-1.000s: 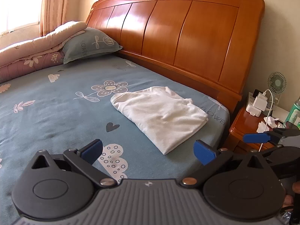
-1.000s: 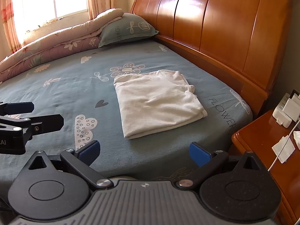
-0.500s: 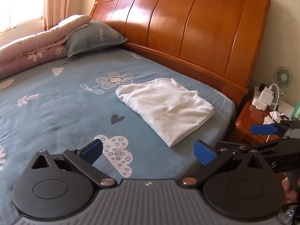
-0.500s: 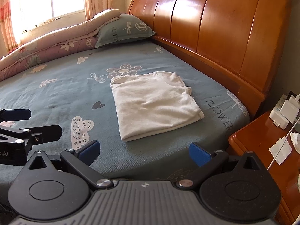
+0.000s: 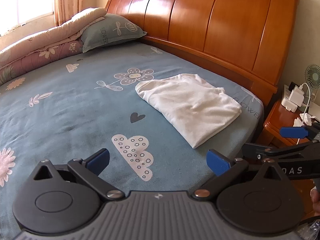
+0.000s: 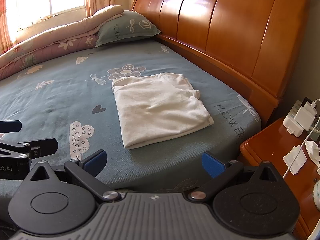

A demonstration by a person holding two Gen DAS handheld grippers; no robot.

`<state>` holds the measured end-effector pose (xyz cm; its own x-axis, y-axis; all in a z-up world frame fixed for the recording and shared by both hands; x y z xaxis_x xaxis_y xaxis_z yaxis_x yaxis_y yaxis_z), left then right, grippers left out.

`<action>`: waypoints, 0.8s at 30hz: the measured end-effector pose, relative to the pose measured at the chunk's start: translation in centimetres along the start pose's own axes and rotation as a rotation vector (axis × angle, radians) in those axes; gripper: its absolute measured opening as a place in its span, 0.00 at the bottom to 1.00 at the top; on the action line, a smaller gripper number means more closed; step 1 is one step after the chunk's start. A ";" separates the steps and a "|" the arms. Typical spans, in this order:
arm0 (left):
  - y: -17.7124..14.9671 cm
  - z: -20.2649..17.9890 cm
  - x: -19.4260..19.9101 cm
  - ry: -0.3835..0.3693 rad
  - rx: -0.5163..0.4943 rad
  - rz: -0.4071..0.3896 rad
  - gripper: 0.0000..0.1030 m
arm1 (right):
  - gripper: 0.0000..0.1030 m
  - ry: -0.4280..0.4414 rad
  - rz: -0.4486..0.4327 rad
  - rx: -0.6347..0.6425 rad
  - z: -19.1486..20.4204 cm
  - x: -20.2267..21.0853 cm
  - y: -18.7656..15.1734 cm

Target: Fold clothes

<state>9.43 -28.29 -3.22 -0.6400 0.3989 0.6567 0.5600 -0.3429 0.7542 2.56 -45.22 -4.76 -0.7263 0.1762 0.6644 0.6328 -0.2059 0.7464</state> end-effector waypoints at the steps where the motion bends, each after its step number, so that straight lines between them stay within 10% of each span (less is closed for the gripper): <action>1: 0.0 0.0 0.0 0.000 -0.001 0.001 0.99 | 1.00 0.000 0.002 0.000 0.0 0.0 0.0; 24: -0.1 -0.2 0.2 0.019 -0.023 -0.007 0.99 | 1.00 0.006 0.003 -0.007 0.0 -0.1 0.1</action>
<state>9.16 -28.31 -3.15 -0.6541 0.3849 0.6512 0.5436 -0.3596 0.7584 2.66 -45.21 -4.75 -0.7262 0.1696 0.6663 0.6331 -0.2129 0.7442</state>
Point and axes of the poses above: each gripper's, at about its wrist camera, not at the fingertips, and x roughly against the way its jaws point, z to its left, y to its top, the point moved 9 cm from there along -x, roughly the way its jaws point, and after that the axes turned 2 degrees about -x, right-handed, at the moved point
